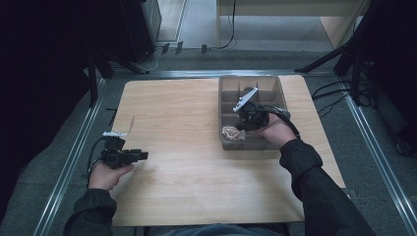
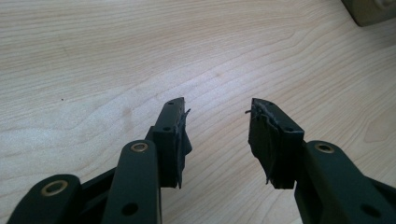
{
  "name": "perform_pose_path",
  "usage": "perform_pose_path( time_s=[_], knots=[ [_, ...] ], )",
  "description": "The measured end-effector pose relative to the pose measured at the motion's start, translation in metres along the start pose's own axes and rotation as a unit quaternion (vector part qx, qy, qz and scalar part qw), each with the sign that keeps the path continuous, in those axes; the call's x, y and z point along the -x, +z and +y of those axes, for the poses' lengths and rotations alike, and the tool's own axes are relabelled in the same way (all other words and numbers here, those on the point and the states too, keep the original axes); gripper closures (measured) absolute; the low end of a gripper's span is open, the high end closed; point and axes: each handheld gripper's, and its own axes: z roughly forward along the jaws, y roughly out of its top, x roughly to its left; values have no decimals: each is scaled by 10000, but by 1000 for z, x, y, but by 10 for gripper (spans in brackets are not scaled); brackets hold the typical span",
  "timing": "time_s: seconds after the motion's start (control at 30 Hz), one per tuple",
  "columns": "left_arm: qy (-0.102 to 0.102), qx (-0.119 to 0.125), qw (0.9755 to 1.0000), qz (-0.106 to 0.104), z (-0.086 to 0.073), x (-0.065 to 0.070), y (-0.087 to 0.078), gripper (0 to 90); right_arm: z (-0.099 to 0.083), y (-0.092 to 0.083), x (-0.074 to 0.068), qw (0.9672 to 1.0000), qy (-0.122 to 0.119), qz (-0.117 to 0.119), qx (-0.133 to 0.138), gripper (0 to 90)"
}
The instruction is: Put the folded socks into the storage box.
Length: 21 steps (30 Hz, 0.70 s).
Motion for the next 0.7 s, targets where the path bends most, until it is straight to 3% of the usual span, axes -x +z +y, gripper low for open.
perform_pose_path(
  time_s=[0.27,0.7],
  knots=[
    [48,-50,10000,-54,7,3,7,547,1,-11,-10,9999,-62,-71,70,900],
    [244,-175,9993,-209,21,13,22,530,-16,-28,-33,9991,169,-148,364,893]
  ],
)
